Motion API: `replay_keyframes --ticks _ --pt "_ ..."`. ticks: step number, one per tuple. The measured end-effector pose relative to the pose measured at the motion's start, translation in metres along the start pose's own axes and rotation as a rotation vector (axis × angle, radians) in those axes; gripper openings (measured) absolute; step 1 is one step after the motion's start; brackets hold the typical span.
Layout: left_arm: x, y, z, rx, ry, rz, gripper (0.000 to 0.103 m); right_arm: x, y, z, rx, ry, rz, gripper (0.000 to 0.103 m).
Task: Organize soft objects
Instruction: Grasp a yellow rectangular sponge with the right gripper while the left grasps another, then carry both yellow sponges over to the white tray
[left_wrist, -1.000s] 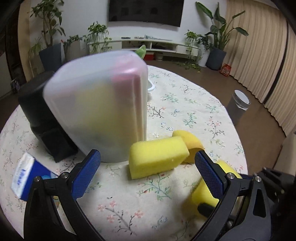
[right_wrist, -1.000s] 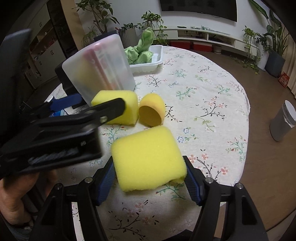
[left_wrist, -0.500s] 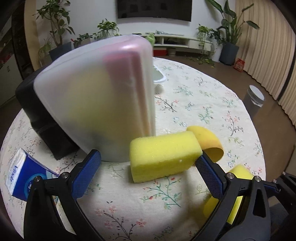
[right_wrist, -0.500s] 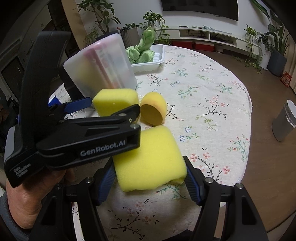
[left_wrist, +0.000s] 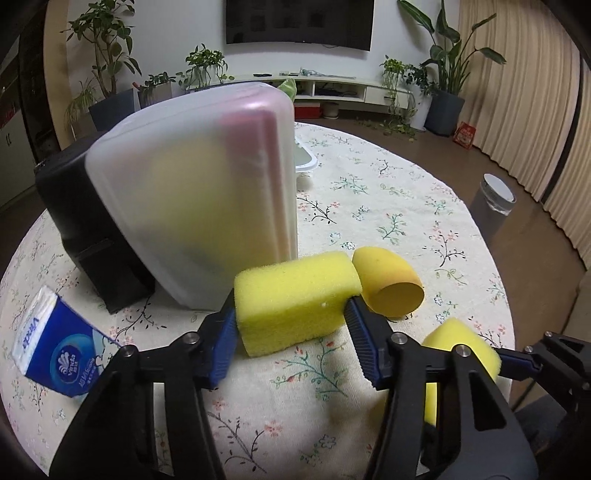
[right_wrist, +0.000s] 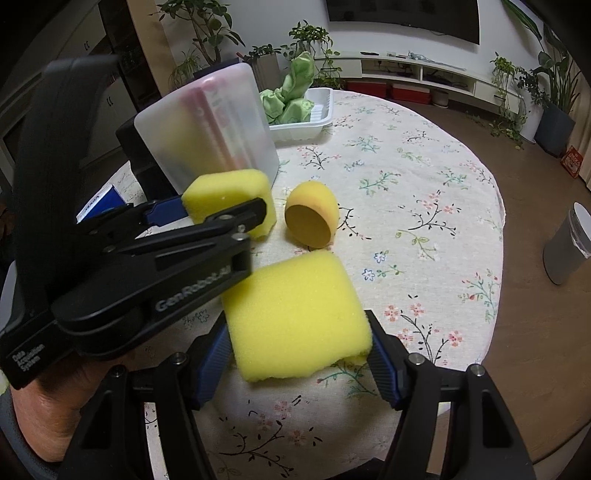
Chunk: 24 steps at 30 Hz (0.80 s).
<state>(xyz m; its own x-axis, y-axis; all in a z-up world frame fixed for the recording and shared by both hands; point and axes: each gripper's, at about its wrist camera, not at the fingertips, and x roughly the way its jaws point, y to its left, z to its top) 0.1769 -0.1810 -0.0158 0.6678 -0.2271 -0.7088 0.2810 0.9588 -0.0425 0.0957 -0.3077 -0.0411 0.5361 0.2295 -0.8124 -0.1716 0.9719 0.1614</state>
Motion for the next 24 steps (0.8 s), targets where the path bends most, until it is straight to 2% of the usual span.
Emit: replay_keyframes --ticks 13,20,24 --pt "-0.050 0.019 -0.021 -0.040 -0.036 -0.031 0.050 -0.011 0.006 -0.004 -0.020 -0.030 0.008 0.065" --pt "-0.097 0.038 -0.038 -0.045 -0.052 -0.060 0.050 -0.034 0.009 -0.006 -0.030 -0.060 0.004 0.064" --pt "-0.122 0.059 -0.045 -0.083 -0.061 -0.064 0.050 -0.050 0.010 -0.003 -0.036 -0.083 0.001 0.064"
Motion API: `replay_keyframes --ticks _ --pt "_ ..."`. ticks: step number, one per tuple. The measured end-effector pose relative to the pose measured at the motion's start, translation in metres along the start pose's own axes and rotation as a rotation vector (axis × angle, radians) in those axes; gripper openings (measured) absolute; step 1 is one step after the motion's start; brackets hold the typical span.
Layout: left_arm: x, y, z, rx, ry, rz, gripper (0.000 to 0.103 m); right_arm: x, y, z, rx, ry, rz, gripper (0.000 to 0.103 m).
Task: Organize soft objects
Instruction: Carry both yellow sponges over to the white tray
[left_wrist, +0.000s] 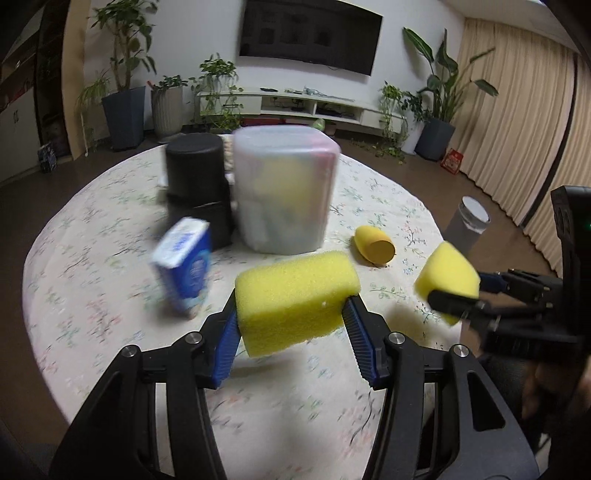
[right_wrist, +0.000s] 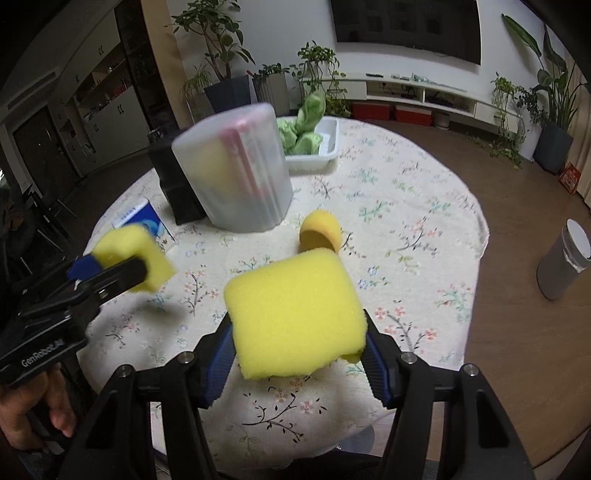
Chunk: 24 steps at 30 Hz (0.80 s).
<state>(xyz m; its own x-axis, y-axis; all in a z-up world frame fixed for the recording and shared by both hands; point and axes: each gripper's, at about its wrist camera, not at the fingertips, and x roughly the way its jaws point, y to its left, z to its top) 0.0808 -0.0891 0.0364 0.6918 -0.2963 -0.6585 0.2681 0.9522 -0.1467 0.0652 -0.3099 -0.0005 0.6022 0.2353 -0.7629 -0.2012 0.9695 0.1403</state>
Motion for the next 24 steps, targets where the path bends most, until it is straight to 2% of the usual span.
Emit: replay_keyframes --ticks 4,9,13,19,24 --pt "-0.024 0.029 0.004 -0.035 -0.027 0.024 0.050 -0.014 -0.003 0.010 -0.004 -0.022 -0.007 0.064" --pt "-0.051 0.073 0.022 -0.085 -0.076 0.059 0.050 -0.028 -0.012 0.028 -0.023 -0.046 -0.047 0.064" --pt "-0.061 0.105 0.041 -0.085 -0.109 0.105 0.050 -0.036 -0.028 0.045 -0.027 -0.057 -0.083 0.064" --pt "-0.058 0.143 0.077 -0.086 -0.118 0.107 0.050 -0.048 -0.053 0.090 -0.059 -0.084 -0.146 0.064" --pt "-0.034 0.164 0.127 -0.049 -0.108 0.086 0.050 -0.047 -0.059 0.144 -0.121 -0.105 -0.159 0.064"
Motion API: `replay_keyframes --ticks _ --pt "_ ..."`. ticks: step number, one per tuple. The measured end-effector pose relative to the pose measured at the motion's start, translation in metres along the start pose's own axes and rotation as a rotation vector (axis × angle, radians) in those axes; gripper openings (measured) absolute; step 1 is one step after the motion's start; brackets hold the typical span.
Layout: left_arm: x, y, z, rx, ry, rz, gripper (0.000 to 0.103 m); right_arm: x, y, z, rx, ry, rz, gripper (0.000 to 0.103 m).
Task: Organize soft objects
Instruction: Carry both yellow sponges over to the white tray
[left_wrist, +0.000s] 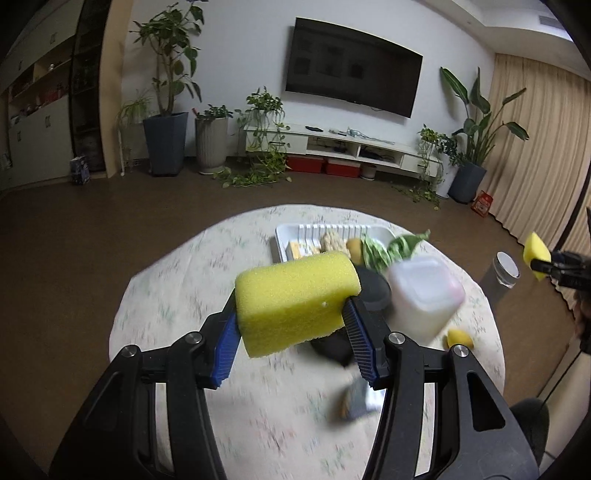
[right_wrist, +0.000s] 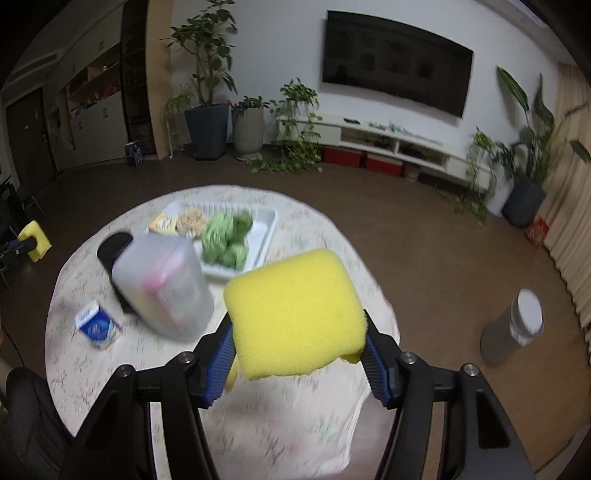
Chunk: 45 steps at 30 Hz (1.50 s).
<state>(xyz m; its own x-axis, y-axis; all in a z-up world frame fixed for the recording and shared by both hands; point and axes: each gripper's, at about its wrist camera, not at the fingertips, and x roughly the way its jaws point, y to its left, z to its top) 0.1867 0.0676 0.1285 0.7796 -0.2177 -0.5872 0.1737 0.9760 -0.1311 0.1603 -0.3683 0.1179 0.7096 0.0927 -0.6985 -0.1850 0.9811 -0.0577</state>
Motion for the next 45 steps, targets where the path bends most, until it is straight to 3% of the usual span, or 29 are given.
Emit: replay_keyframes --ticks 7,13,18,22,28,31,40,45 --pt "0.066 0.007 0.068 0.054 0.043 -0.027 0.050 0.048 0.010 0.092 -0.084 0.016 0.035 0.064" --pt "0.133 -0.001 0.095 0.116 0.131 -0.091 0.050 0.105 0.039 0.153 -0.163 0.082 0.116 0.064" --pt "0.185 -0.012 0.105 0.193 0.218 -0.119 0.050 0.154 0.067 0.183 -0.246 0.146 0.162 0.064" --pt "0.221 -0.019 0.103 0.236 0.291 -0.155 0.050 0.193 0.090 0.192 -0.296 0.205 0.205 0.064" --pt "0.256 -0.037 0.083 0.342 0.398 -0.237 0.051 0.240 0.124 0.179 -0.391 0.294 0.285 0.064" --pt "0.267 -0.044 0.073 0.401 0.434 -0.244 0.051 0.255 0.142 0.170 -0.475 0.329 0.323 0.064" --pt "0.270 -0.053 0.058 0.461 0.445 -0.306 0.051 0.282 0.168 0.141 -0.599 0.422 0.374 0.064" --pt "0.268 -0.059 0.055 0.509 0.439 -0.299 0.052 0.289 0.174 0.130 -0.651 0.447 0.372 0.064"
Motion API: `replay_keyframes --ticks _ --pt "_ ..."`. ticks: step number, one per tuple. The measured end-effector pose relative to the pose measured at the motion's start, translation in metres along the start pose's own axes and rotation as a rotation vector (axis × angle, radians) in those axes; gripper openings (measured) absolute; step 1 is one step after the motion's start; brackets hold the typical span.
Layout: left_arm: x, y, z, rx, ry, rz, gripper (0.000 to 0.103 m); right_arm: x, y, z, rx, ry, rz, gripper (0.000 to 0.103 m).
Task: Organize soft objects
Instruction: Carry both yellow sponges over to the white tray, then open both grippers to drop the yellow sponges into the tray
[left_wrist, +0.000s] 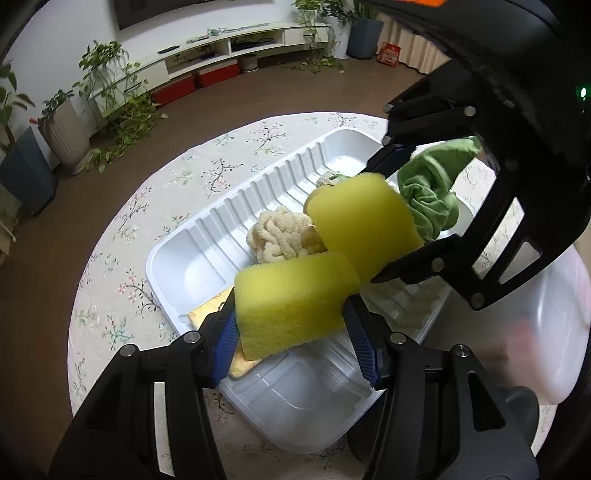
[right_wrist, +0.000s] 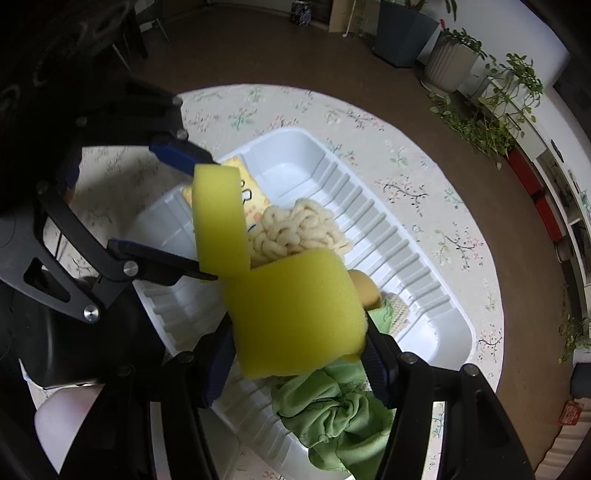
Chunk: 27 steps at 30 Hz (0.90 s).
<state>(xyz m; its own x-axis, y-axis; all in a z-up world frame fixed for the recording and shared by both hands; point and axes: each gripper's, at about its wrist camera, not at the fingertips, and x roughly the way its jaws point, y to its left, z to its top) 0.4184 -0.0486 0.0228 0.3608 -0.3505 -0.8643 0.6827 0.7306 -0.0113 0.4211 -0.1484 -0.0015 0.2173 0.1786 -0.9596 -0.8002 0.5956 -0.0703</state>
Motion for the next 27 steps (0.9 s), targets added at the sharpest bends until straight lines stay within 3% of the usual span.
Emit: replay_keyframes --ticks 6,11,18,22,27 --pt "0.000 -0.001 -0.001 0.006 -0.010 0.001 0.058 0.010 0.004 0.000 -0.028 0.025 -0.018 0.066" --pt "0.005 0.005 -0.001 -0.013 0.003 0.012 0.072 0.013 0.003 0.001 -0.029 0.029 -0.028 0.068" --pt "0.004 0.012 -0.005 -0.025 0.000 0.014 0.074 0.006 -0.001 0.003 -0.014 0.009 -0.029 0.072" --pt "-0.001 0.015 -0.004 -0.033 -0.021 0.014 0.074 -0.002 -0.008 0.005 0.010 -0.020 -0.032 0.083" --pt "-0.012 0.022 -0.004 -0.068 -0.057 0.012 0.084 -0.008 -0.012 0.004 0.022 -0.043 -0.031 0.089"
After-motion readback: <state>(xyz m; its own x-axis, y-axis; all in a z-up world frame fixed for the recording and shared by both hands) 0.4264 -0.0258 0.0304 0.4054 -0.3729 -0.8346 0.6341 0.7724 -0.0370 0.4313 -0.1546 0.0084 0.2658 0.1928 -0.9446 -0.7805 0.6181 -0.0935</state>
